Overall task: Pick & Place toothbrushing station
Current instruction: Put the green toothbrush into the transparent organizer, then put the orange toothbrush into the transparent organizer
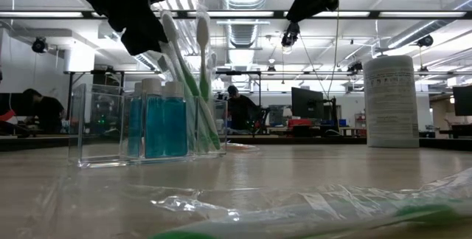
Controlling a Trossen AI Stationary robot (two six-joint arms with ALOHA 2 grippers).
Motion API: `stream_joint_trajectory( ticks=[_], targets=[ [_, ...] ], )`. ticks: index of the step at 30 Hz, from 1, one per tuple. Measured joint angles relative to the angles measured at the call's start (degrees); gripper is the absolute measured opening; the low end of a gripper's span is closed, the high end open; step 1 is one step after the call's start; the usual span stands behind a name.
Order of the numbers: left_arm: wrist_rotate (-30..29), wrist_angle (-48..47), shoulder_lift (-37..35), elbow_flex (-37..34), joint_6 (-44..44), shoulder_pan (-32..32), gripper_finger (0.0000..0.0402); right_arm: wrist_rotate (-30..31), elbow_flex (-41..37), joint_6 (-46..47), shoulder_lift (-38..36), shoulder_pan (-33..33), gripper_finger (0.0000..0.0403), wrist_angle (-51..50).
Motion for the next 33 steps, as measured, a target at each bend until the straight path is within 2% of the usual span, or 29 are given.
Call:
stream_joint_trajectory(
  ticks=[9, 18, 28, 31, 33],
  targets=[
    [-0.82, -0.01, -0.12, 4.01, -0.18, 0.0, 0.0167, -0.04, 0.0, -1.01, 0.0, -0.2, 0.0169, 0.0],
    [-4.73, -0.34, -0.43, 12.15, 3.97, 0.0, 0.0167, -0.04, 0.0, -0.95, 0.0, -0.2, 0.0169, 0.0],
    [-18.79, -1.0, -0.45, 21.94, 3.39, 0.02, 0.0167, -0.04, 0.0, -0.81, 0.0, -0.22, 0.0169, 0.0],
    [-23.21, -5.01, -0.47, 24.55, 1.24, 0.0, 0.0167, -0.04, 0.0, -0.56, 0.0, -0.22, 0.0169, 0.0],
    [-28.36, -10.02, -0.47, 26.46, -1.37, 0.0, 0.0167, -0.04, 0.0, 0.12, 0.0, -0.22, 0.0169, -0.01]
  ],
)
